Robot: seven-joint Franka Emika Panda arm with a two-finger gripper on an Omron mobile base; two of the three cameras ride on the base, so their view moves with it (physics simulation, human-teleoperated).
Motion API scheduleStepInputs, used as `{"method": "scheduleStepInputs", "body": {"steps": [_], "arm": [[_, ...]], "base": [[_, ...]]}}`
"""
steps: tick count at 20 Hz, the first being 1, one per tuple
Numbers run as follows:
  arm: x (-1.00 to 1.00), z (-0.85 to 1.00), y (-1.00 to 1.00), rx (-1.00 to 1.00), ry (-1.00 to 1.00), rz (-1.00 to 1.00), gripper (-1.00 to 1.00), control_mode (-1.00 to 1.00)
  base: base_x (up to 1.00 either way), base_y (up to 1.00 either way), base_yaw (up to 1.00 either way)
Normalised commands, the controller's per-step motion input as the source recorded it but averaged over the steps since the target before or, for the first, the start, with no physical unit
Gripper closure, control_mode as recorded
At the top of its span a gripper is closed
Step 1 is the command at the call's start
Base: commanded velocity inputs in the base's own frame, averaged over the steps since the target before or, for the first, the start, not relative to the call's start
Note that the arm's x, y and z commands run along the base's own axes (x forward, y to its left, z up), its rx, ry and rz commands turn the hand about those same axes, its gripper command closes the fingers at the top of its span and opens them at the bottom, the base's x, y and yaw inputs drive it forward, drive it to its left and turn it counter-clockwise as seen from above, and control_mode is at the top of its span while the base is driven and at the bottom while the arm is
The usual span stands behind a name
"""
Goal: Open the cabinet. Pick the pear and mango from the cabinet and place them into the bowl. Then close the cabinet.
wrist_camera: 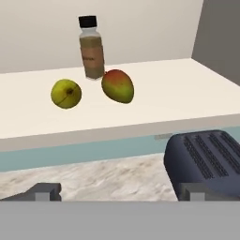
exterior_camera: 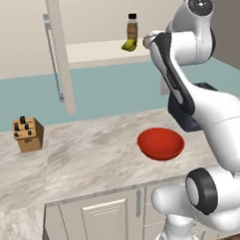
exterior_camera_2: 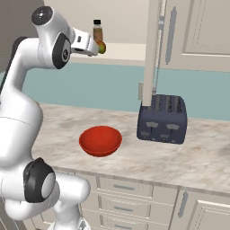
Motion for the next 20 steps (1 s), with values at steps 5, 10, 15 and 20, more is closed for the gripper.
{"method": "scheduleStepInputs", "body": {"steps": [5, 10, 15, 20], "arm": [[0.30, 0.03, 0.00, 0.04, 0.00, 0.00, -1.00, -1.00], [0.39, 0.00, -0.01, 0.01, 0.00, 0.00, -1.00, -1.00], [0.42, 0.00, 0.00, 0.00, 0.00, 0.00, -1.00, -1.00], [0.34, 0.00, -0.01, 0.00, 0.00, 0.00, -1.00, -1.00]], "base": [[0.00, 0.00, 0.00], [0.00, 0.00, 0.00], [0.00, 0.00, 0.00], [0.00, 0.00, 0.00]]}}
